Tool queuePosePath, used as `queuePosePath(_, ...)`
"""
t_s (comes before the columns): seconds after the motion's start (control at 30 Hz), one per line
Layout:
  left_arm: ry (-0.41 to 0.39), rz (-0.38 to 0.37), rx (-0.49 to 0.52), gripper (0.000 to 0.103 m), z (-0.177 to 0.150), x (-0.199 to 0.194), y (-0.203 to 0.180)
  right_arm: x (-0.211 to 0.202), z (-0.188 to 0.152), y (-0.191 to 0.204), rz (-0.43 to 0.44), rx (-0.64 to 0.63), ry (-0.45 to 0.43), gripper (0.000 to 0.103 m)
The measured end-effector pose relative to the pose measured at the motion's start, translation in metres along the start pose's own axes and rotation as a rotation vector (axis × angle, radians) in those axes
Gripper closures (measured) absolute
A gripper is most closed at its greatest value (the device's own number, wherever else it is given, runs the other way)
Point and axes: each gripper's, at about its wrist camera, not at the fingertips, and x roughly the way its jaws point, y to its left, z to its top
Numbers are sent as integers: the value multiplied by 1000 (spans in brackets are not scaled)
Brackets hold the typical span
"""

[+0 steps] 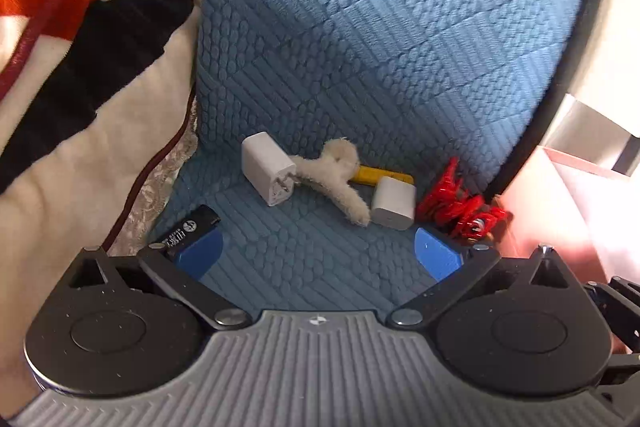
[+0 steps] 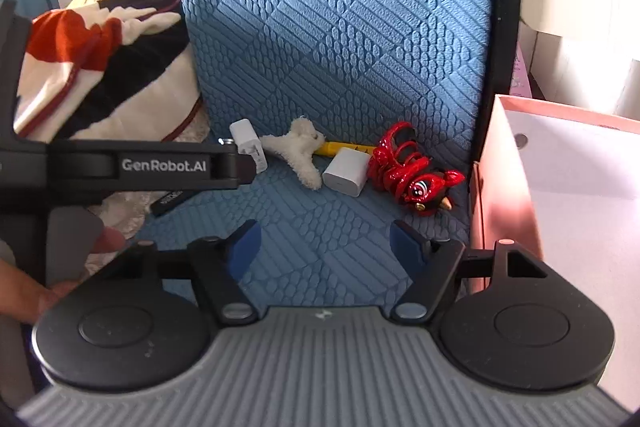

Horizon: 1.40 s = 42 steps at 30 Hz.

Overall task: Organize rigid objects
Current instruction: 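Move the right gripper down to the white USB charger and close on it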

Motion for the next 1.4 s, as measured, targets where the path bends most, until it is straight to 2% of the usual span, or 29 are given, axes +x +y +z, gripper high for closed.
queuePosePath(0.17,24,-22,-44,1,13,21,14,22,6,-8,18,20,0,35)
queuePosePath(0.23,15,-34,-50,8,19,27,18,34,9,-14,32,26,10,36)
queuePosePath(0.33,14,-57,-60,11,28,36,22,50,13,-21,44,28,24,36)
queuePosePath(0.53,40,-79,-70,12,42,60,28,79,20,-22,23,-61,40,36)
queuePosePath(0.63,50,-58,-95,13,48,73,34,92,25,-14,50,-118,46,37)
queuePosePath(0.73,68,-42,-133,14,52,86,44,107,27,-6,19,-151,50,37)
queuePosePath(0.9,115,-43,-195,19,53,105,55,133,31,-11,-26,-48,103,39)
queuePosePath(1.07,103,-26,-214,20,55,113,60,148,39,-16,-39,49,92,40)
queuePosePath(1.4,107,3,-194,24,48,145,57,170,45,-7,-86,35,118,41)
